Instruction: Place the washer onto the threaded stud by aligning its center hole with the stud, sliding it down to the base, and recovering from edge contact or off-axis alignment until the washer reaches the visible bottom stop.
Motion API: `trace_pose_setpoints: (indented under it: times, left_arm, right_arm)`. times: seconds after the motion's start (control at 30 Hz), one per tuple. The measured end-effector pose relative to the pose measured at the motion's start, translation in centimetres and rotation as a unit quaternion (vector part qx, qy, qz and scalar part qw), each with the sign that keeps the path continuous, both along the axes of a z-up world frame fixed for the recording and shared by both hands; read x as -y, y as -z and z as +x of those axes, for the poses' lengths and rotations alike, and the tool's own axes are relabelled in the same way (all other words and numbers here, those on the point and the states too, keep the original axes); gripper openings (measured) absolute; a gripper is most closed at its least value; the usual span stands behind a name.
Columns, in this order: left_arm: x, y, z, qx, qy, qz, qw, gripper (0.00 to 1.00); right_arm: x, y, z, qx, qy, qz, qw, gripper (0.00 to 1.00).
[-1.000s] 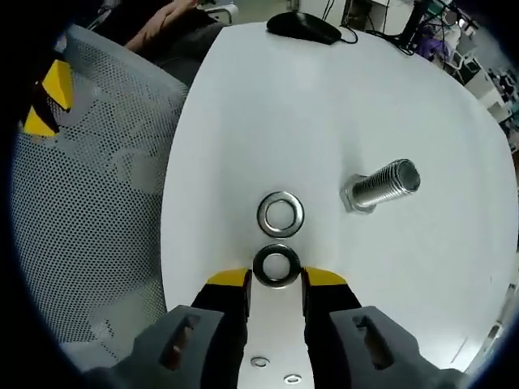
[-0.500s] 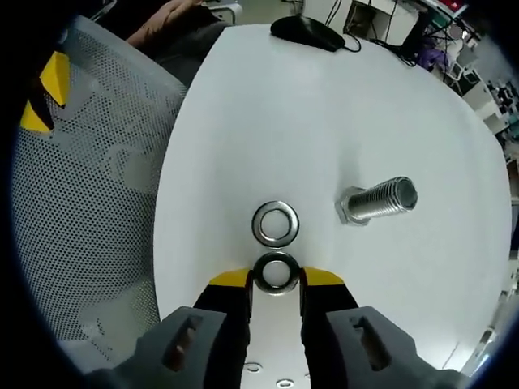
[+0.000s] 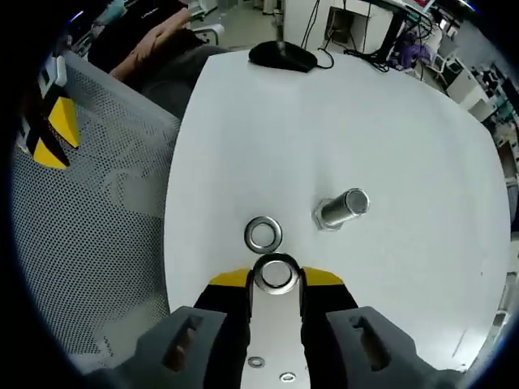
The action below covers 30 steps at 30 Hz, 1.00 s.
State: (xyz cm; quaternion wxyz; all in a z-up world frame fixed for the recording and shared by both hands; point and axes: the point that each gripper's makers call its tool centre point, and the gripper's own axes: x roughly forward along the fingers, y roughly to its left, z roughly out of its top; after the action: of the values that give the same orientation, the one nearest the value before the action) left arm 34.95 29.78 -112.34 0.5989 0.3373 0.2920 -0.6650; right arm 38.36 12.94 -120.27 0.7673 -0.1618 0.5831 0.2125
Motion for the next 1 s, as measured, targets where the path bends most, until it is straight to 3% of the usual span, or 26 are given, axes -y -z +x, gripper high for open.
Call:
trace_pose_setpoints:
  times: [0.6,1.0]
  left_arm:
    - [0.0,0.0,0.0,0.001,-0.001,-0.001,1.0,0.07]
    - [0.0,0.1,0.1,0.001,-0.002,-0.001,1.0,0.07]
  right_arm:
    - [0.4,-3.8,3.6,0.053,-0.013,-0.026,0.9982,0.23]
    - [1.3,-3.6,5.7,0.072,-0.009,-0.058,0.9957,0.23]
